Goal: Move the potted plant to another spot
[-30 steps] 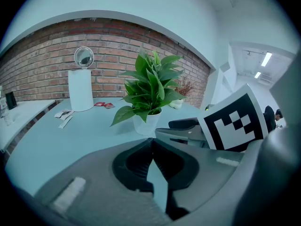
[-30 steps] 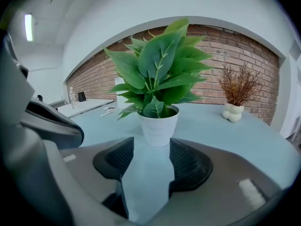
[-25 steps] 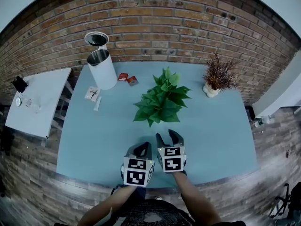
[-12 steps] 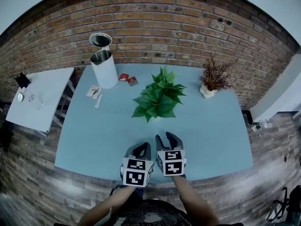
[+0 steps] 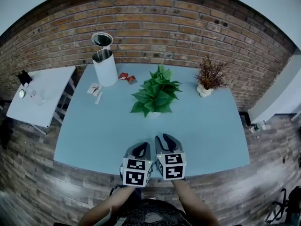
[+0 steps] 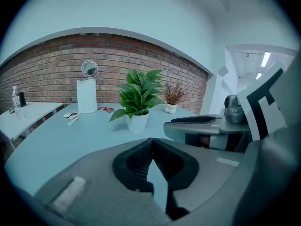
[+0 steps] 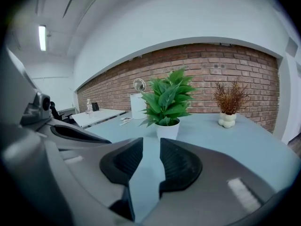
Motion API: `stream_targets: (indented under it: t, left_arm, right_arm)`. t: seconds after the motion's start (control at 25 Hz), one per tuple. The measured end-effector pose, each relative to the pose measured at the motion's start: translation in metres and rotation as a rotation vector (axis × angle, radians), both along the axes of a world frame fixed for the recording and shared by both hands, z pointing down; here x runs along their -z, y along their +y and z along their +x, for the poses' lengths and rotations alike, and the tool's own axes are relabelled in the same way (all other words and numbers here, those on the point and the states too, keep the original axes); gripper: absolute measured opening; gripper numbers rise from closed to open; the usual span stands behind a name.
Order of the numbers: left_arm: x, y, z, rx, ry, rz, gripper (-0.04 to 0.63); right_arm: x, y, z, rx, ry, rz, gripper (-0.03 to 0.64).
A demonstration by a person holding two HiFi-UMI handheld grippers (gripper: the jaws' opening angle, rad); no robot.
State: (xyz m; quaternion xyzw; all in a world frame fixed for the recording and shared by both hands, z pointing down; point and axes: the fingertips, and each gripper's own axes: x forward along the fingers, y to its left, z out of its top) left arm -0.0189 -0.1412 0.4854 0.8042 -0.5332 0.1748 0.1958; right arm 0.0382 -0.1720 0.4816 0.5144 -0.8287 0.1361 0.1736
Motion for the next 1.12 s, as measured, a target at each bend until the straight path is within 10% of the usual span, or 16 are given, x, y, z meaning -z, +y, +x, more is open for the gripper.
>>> stream_targets:
  t: [1.12]
  left_arm:
    - [0.015,0.049,0.022,0.013,0.004,0.056,0.000]
  right_arm:
    - [0.017,0.068,0.012,0.058,-0.078,-0.005,0.006]
